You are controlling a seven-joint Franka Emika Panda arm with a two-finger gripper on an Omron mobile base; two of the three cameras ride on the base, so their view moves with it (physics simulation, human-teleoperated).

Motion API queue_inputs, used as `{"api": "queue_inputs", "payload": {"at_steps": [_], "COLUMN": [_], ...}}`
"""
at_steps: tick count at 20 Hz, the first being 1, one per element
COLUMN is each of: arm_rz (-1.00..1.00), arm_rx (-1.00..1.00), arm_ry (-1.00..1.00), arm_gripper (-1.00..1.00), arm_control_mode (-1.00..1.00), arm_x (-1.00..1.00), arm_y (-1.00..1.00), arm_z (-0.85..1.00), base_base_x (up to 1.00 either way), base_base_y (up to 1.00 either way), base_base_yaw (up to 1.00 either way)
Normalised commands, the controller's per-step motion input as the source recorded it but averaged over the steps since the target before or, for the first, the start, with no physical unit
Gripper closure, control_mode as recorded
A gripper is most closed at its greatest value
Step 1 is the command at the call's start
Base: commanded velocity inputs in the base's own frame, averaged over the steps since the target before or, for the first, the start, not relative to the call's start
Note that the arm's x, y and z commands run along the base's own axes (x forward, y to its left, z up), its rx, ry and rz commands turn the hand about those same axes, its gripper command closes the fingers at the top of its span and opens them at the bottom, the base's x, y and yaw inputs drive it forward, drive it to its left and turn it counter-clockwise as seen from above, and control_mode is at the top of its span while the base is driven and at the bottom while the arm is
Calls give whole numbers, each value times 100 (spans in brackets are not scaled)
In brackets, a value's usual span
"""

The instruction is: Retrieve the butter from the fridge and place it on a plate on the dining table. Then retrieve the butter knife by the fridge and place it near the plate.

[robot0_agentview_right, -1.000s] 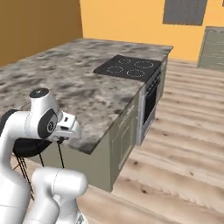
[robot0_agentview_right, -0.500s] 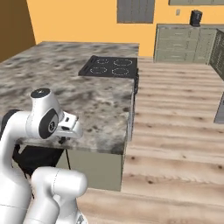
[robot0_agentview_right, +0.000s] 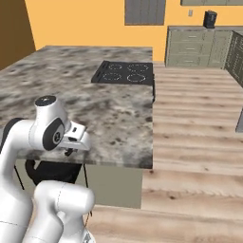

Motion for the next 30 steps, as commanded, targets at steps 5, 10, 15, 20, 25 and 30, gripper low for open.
{"api": "queue_inputs", "payload": {"at_steps": [5,10,15,20,25,30], "arm_rz": [0,0,0,0,0,0], "arm_rx": [0,0,0,0,0,1], "arm_ry": [0,0,0,0,0,-2], "arm_gripper": [100,100,100,100,100,100], "arm_control_mode": [100,100,100,-100,-100,-100], "arm_x": [0,0,0,12,86,98], "arm_y": [0,0,0,8,50,10], "arm_z": [0,0,0,-3,-15,-32], "base_base_x": [53,35,40,37,0,0], "base_base_y": [6,38,32,26,0,0], "base_base_yaw": [0,0,0,0,0,0]}}
